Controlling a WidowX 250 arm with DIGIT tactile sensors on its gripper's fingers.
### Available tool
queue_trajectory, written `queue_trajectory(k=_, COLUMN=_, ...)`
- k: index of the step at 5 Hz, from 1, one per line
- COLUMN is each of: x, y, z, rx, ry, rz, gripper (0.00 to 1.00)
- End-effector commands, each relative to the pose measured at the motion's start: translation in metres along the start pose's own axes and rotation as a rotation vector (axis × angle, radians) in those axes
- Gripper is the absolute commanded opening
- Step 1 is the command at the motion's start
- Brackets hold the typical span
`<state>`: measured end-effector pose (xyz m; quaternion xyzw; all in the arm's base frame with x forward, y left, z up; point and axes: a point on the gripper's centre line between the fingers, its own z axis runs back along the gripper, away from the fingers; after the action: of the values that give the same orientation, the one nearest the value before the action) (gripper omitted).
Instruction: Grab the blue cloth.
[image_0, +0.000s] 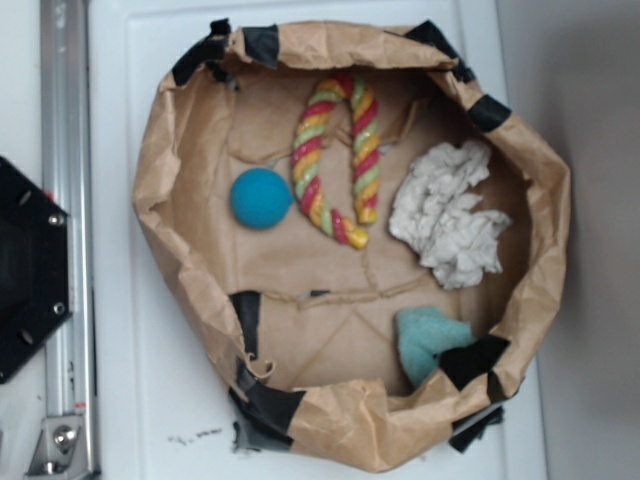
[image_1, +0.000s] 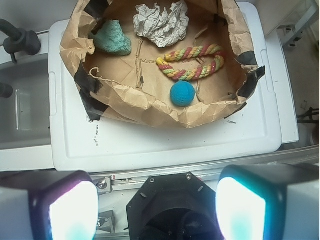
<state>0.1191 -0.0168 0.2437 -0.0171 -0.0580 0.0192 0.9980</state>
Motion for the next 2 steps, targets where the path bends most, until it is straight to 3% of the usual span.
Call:
queue_trajectory(k=1, x=0.000, y=0.000, z=0.000, rx=0.000, ry=0.000, rz=0.000, gripper=1.00)
queue_trajectory(k=2, x=0.047, y=0.009, z=-0.030, rx=0.132, ry=-0.092, rz=-0.092, gripper=1.00)
